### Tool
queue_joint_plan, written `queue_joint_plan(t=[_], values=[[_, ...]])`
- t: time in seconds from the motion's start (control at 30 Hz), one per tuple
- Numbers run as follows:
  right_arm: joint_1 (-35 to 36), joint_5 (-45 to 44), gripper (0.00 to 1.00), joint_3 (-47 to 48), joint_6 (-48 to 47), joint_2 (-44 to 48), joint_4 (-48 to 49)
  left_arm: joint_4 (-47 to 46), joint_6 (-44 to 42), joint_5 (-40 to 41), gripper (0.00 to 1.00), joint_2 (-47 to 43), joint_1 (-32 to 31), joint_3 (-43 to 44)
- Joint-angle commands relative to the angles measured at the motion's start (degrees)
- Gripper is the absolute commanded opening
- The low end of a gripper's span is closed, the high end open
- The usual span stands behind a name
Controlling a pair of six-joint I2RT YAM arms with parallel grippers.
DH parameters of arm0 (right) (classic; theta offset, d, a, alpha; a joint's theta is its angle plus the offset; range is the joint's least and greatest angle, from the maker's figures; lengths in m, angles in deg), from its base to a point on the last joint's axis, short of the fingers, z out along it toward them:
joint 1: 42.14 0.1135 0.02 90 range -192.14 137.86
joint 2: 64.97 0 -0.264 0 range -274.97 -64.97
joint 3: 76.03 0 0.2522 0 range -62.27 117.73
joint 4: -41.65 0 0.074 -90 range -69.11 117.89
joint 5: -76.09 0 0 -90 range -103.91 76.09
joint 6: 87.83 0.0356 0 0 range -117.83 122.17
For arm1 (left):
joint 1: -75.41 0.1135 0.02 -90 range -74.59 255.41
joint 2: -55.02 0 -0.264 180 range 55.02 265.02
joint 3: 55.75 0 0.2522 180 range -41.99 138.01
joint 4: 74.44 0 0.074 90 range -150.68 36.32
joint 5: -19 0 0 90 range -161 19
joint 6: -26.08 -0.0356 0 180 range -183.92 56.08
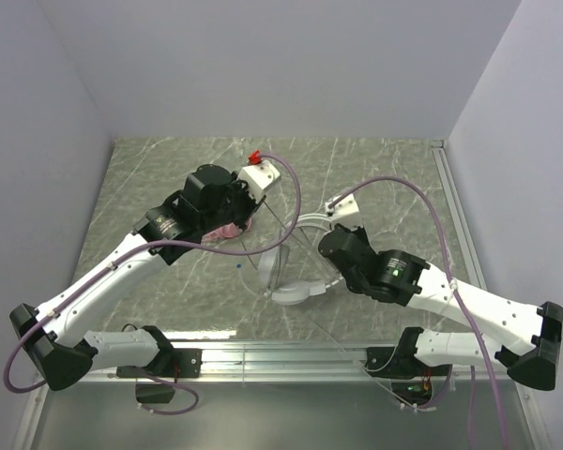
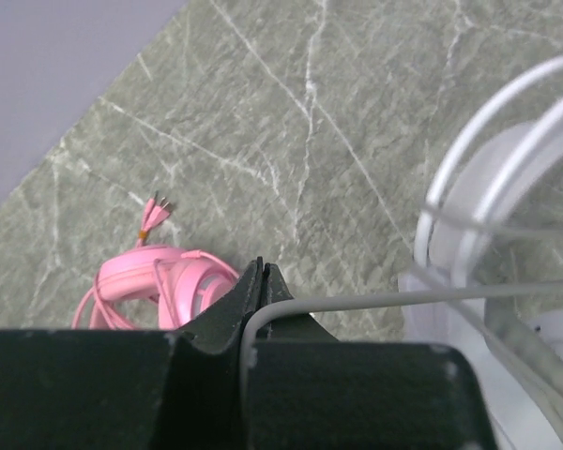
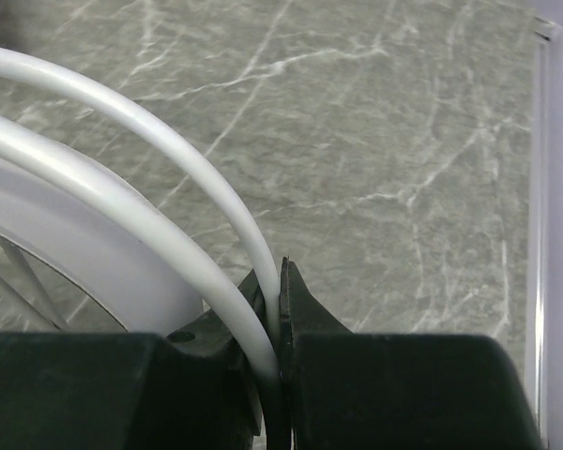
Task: Wrap the headphones
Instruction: Wrap the headphone cable with the left arm
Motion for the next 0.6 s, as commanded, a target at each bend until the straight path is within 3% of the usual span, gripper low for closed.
queue_joint_plan(t=[0.0, 0.27, 0.57], values=[[1.69, 5.52, 0.00, -0.13, -5.34, 1.08, -7.32, -13.30, 1.53, -0.29, 0.00, -2.46, 4.67, 0.76], [3.89, 22.29, 0.00, 0.57, -7.44, 6.43, -0.91, -18.84, 4.43, -4.87, 0.01, 1.49, 5.21, -0.21], [4.33, 21.44, 0.00, 3.64, -5.08, 9.25, -4.48, -30.24, 13.11, -8.65, 0.00, 2.02, 8.72, -7.76]])
